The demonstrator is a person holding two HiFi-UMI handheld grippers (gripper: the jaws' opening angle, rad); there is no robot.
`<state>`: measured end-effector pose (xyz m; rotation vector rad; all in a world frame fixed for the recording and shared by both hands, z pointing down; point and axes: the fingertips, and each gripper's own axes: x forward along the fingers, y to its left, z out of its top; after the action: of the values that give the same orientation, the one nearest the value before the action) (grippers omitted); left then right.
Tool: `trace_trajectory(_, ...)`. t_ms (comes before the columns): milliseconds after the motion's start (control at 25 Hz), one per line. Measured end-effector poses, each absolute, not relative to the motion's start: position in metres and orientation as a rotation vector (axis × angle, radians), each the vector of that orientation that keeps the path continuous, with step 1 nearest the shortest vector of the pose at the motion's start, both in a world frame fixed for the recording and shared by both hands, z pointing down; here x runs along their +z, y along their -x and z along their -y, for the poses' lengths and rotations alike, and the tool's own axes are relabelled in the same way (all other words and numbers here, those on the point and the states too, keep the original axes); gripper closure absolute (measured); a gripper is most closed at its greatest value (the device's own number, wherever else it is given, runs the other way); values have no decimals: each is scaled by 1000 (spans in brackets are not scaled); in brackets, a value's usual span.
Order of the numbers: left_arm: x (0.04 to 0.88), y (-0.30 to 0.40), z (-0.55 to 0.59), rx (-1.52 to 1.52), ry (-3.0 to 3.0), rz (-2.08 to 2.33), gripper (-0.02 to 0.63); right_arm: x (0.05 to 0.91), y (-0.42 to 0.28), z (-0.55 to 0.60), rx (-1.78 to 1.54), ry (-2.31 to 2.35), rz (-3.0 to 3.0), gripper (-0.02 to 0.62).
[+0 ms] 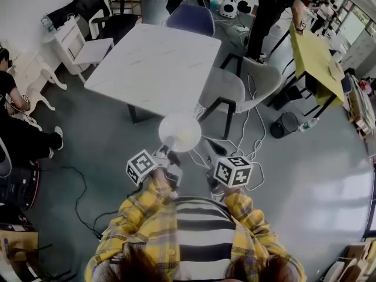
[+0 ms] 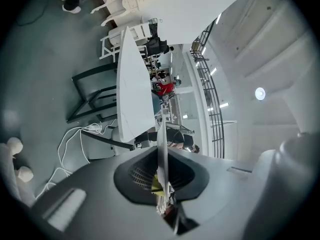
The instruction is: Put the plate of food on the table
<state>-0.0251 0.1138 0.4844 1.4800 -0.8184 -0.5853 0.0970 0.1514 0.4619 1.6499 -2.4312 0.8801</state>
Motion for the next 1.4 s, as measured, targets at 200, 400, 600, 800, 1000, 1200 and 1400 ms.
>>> trace_trajectory(200, 480, 25, -112, -587, -1504, 821, 588, 461, -98, -150, 875, -1652, 2437, 598)
trace_trajectory(400, 480, 27, -111, -590, -1503, 828, 589, 453, -97, -147, 833, -1667, 2471, 598)
trace_trajectory(600, 482, 30, -117, -585, -1492, 828, 588, 450, -93, -151, 833, -1675, 2493, 598)
trace_trajectory(800, 488, 38, -122, -576, -1473, 827, 588, 455, -84, -151, 861, -1671, 2483, 598)
trace_trajectory(1000, 492, 44, -123, -560, -1463, 815, 588, 462, -70, -149, 902, -1686, 2465, 598)
trace_trajectory(1200, 494, 56, -122, -547, -1471, 802, 588, 464, -57, -145, 897, -1704, 2441, 598)
trace_trajectory(1400, 499, 73, -120, -541, -1461, 806, 588, 469, -46, -144, 911, -1735, 2418, 598)
